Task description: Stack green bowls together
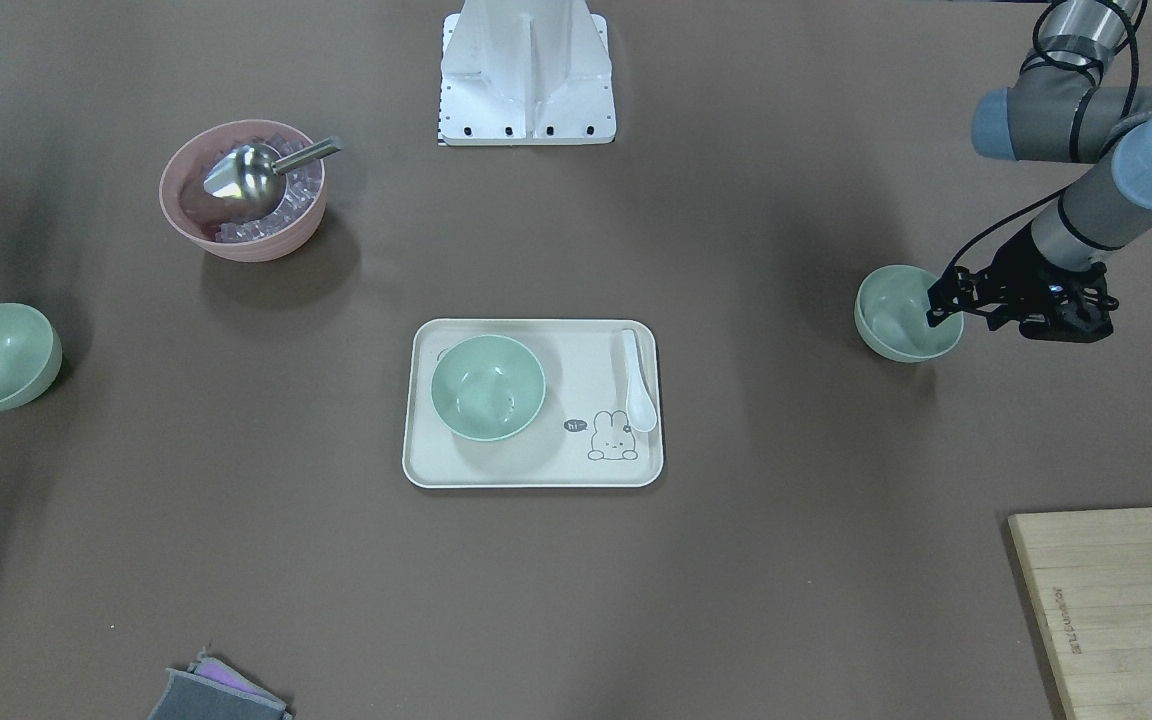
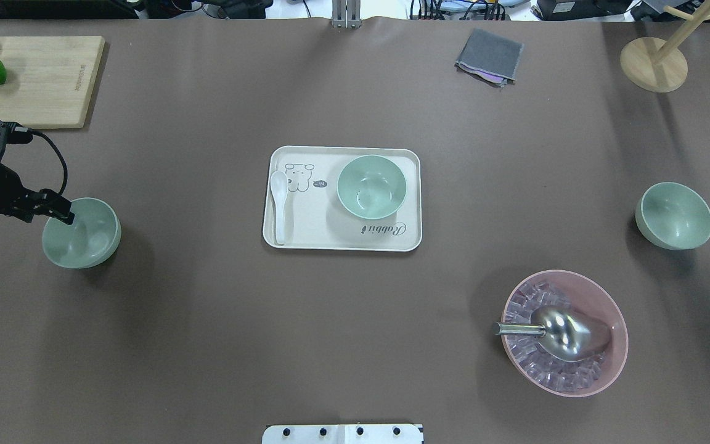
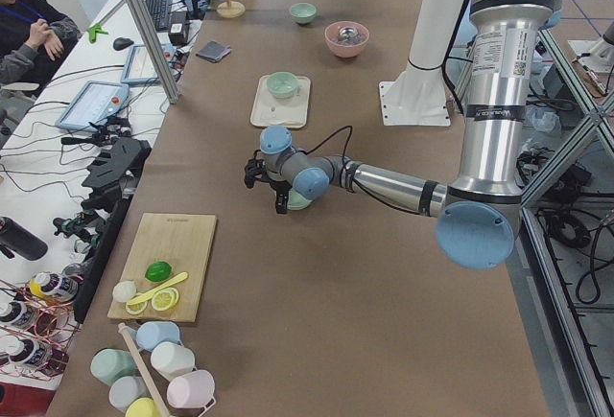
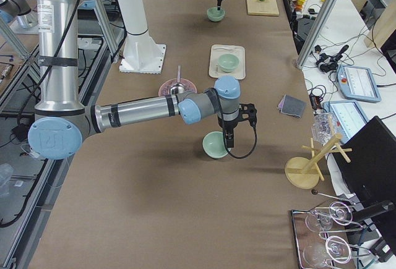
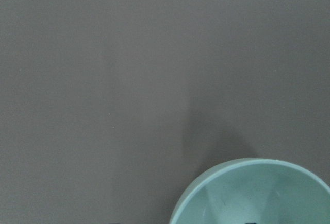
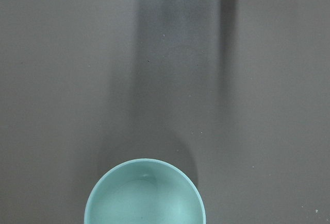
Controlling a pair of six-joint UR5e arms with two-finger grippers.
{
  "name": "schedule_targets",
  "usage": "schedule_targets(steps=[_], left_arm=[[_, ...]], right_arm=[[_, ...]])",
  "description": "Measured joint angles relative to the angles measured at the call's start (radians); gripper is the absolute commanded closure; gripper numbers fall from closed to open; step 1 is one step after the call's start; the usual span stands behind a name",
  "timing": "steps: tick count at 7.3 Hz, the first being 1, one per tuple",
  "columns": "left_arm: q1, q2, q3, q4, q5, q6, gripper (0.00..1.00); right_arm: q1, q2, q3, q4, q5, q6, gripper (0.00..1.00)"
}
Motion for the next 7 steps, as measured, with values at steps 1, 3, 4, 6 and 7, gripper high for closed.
schedule_targets(steps=[1, 3, 4, 6, 7], left_arm=[[0.008, 0.002, 0.0, -0.003, 0.005, 0.002, 0.18], [0.017, 0.005, 0.0, -0.01, 0.007, 0.005, 0.31], [0.018, 0.006, 0.001, -0.011, 0.007, 0.005, 0.42], [0.019, 0.007, 0.002, -0.012, 0.007, 0.006, 0.65], [0.019, 0.007, 0.002, -0.013, 0.007, 0.006, 0.88]], right_arm=[[0.0, 0.0, 0.001, 0.0, 0.0, 0.0, 0.0], [0.0, 0.0, 0.001, 0.0, 0.0, 0.0, 0.0], [0.0, 0.0, 0.0, 0.0, 0.0, 0.0, 0.0], [0.0, 0.0, 0.0, 0.0, 0.0, 0.0, 0.0], [0.0, 0.0, 0.001, 0.0, 0.0, 0.0, 0.0]])
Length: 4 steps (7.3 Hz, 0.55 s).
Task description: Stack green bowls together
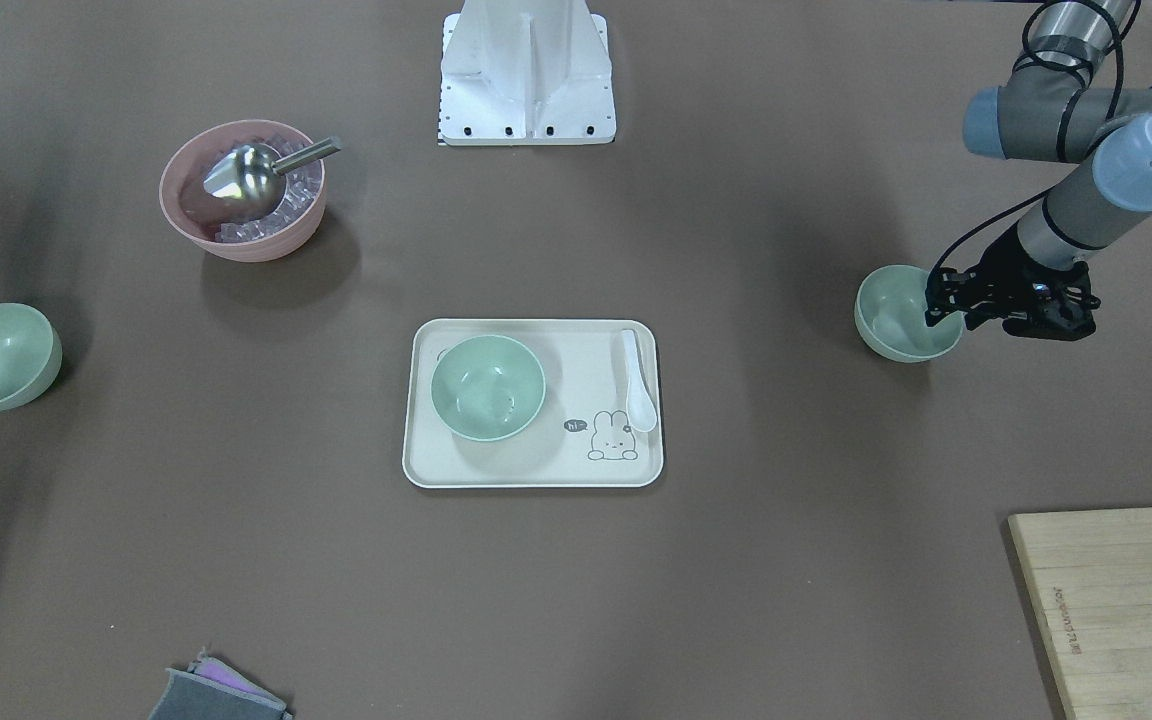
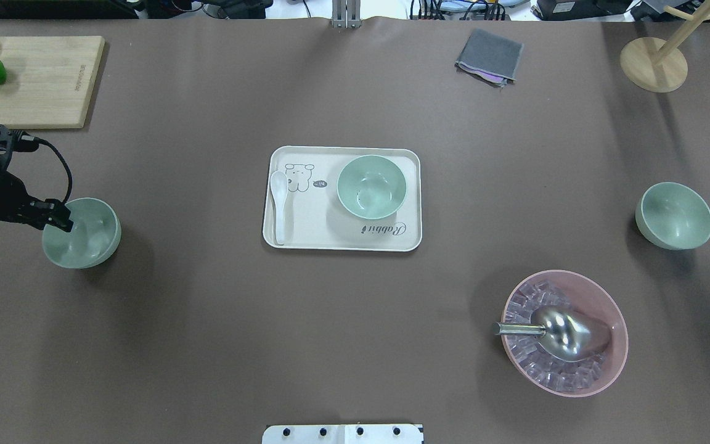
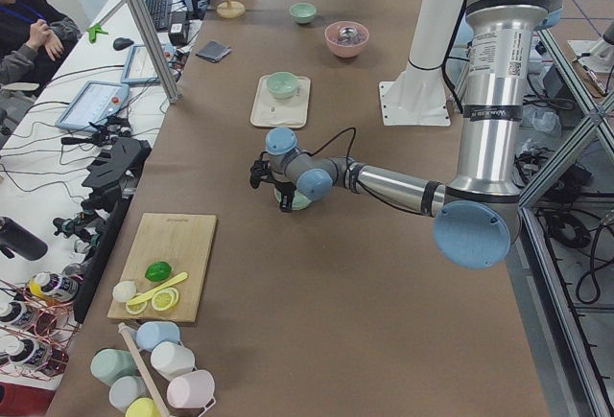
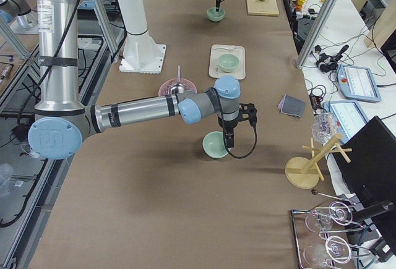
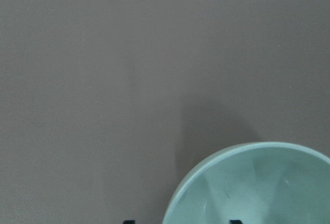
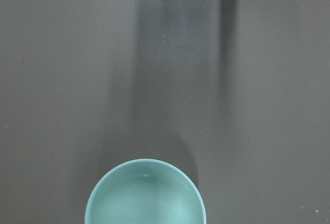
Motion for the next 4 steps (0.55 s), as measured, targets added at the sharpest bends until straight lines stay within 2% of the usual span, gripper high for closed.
schedule_targets(steps=[1, 4], left_arm=[[0.0, -0.001, 0.0, 0.0, 0.0, 0.0, 1.0], [-0.001, -0.005, -0.007, 0.0, -0.009, -0.004, 1.0]], right_arm=[[0.0, 0.0, 0.001, 0.0, 0.001, 0.0, 0.0], [0.0, 0.0, 0.001, 0.0, 0.001, 0.0, 0.0]])
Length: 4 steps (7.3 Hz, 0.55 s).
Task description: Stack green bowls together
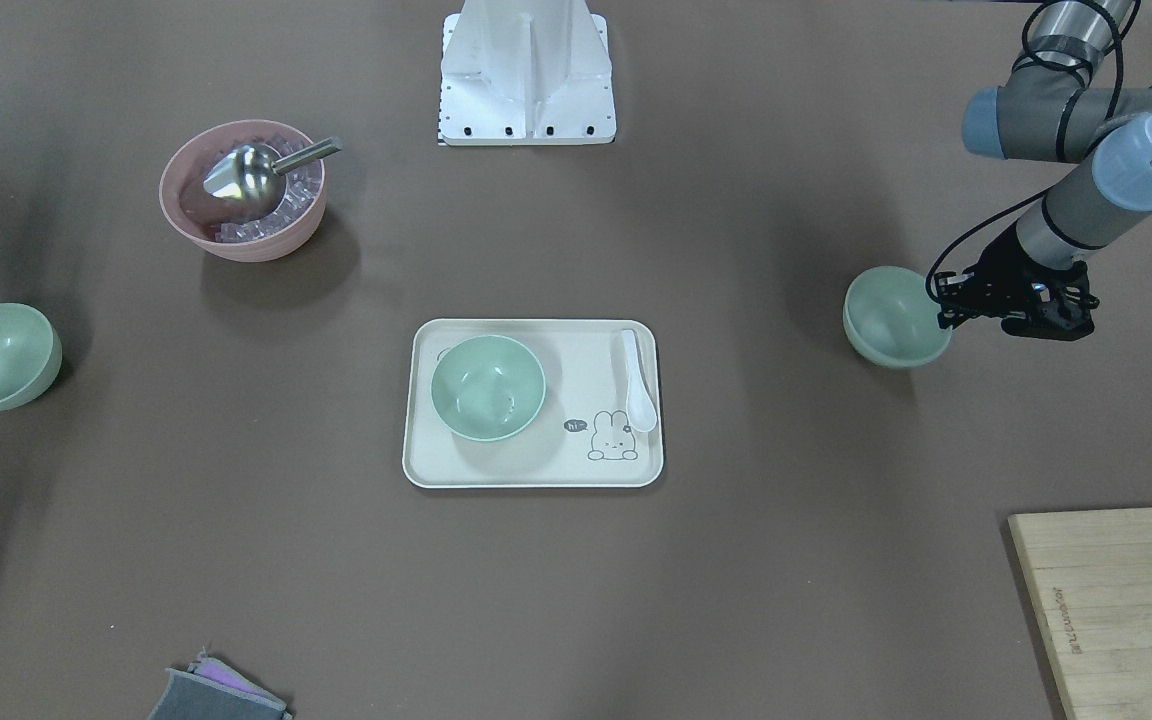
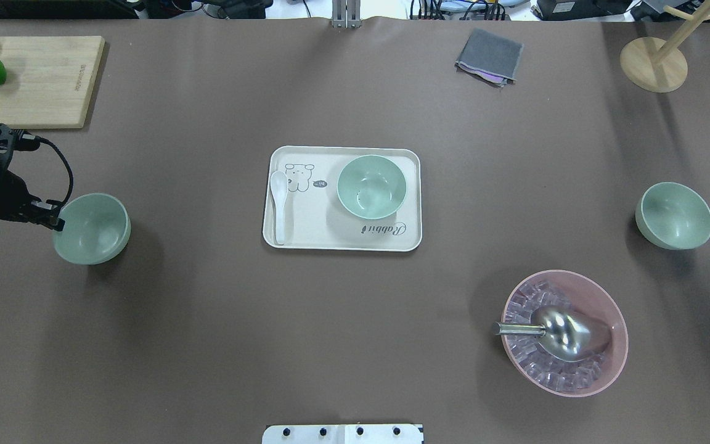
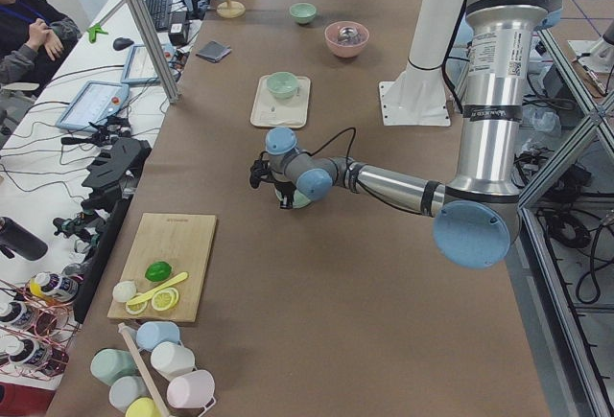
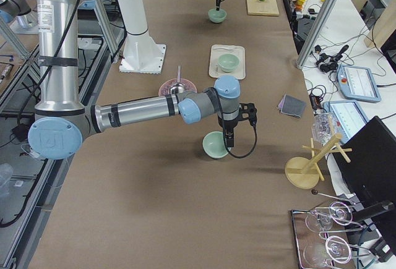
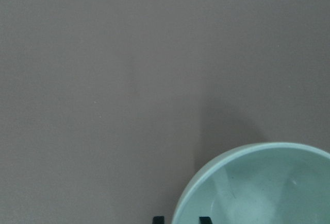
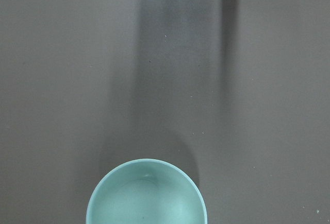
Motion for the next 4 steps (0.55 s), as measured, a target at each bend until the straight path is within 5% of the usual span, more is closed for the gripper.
schedule_targets(steps=[4], left_arm=[[-0.002, -0.035, -0.072, 0.013, -0.04, -0.097, 1.0]], right_arm=[[0.0, 0.001, -0.003, 0.0, -0.001, -0.001, 0.0]])
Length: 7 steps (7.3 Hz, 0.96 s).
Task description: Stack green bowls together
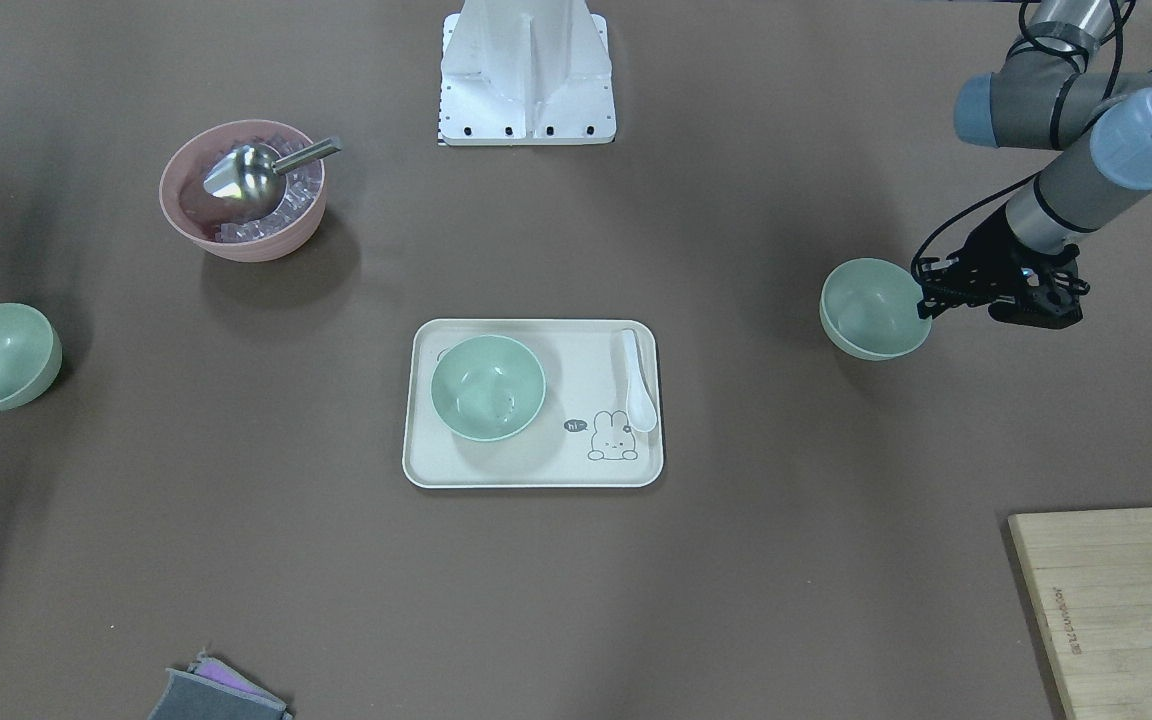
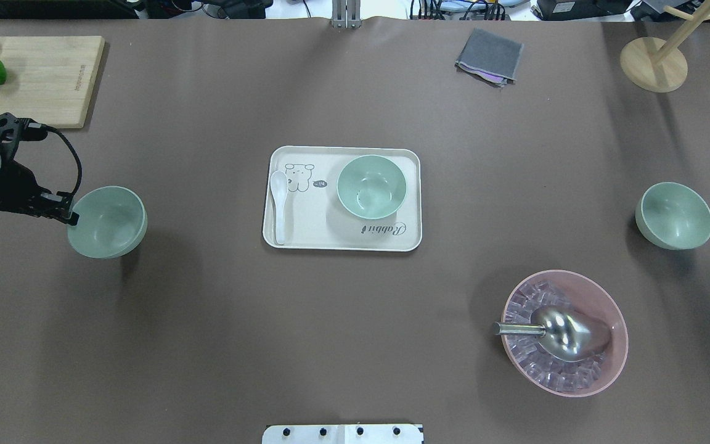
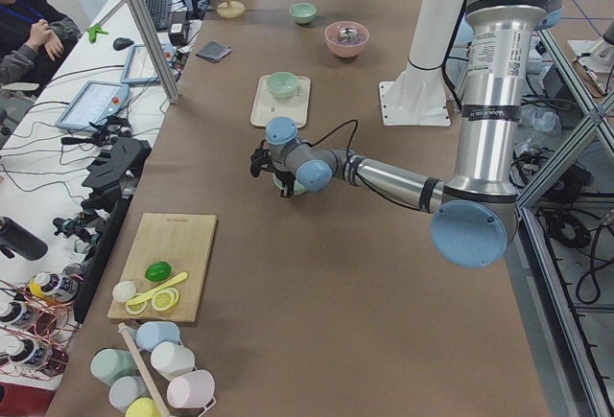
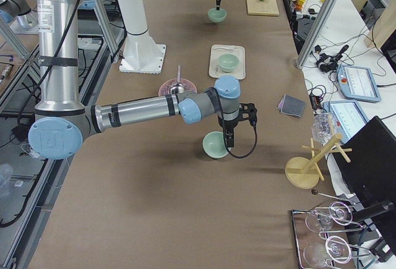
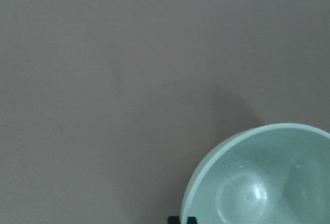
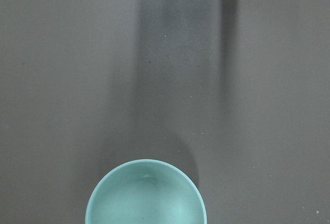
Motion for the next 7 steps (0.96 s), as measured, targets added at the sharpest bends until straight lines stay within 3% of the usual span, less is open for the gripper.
schedule_targets(steps=[3, 7], left_arm=[[0.007, -0.114, -0.057, 0.031, -0.002, -0.275, 1.0], [0.134, -0.448, -0.079, 0.339, 0.091, -0.55, 1.0]], right_arm=[[0.0, 0.014, -0.025, 0.0, -0.015, 0.0, 0.0], [0.0, 0.06, -0.067, -0.013, -0.019, 0.01, 0.0]])
